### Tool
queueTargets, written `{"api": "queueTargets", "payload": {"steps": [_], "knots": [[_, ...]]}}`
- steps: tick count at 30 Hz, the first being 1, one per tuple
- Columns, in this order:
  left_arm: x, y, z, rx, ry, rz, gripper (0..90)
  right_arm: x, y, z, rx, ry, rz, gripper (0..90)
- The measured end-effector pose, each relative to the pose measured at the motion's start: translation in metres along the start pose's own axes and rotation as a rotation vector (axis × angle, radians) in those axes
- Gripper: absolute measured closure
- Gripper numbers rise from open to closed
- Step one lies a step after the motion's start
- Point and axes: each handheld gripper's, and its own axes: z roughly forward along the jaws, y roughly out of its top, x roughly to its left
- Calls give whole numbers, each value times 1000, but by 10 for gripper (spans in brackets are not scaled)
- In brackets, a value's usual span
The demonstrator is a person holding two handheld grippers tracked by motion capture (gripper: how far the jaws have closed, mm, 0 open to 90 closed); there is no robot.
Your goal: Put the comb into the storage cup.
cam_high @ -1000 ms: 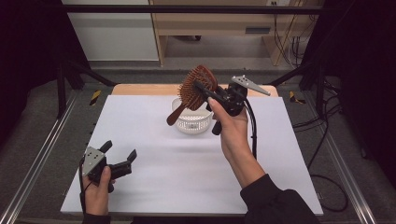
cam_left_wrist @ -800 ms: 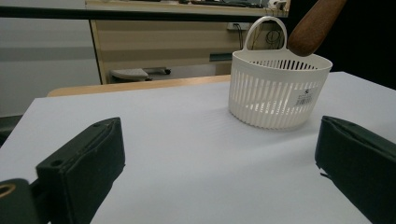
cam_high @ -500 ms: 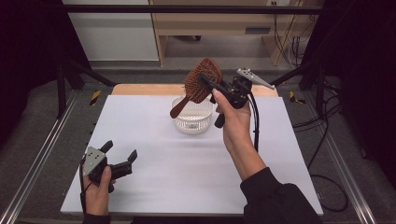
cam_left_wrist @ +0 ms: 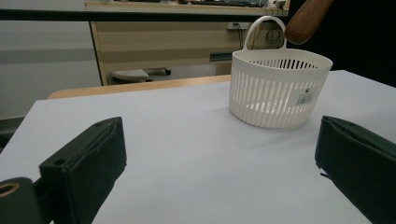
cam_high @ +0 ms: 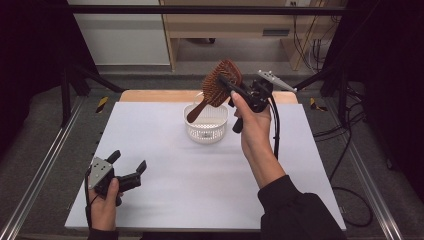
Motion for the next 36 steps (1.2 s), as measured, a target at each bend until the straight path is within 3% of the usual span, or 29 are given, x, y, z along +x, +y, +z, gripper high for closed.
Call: {"api": "queueTargets", "payload": {"steps": [7,10,21,36], "knots": [[-1,0,1,4,-2,7,20,-5,3,4,-3,-12,-15,522],[-1,0,1,4,-3,7,20,-6,4,4,-16,-12,7,522],[-2,0,1,4,0,14,20,-3,3,13,-13,-18,6,522],[-1,-1,1,5,-2,14,20,-11,0,21,-17,-33,0,522]]}}
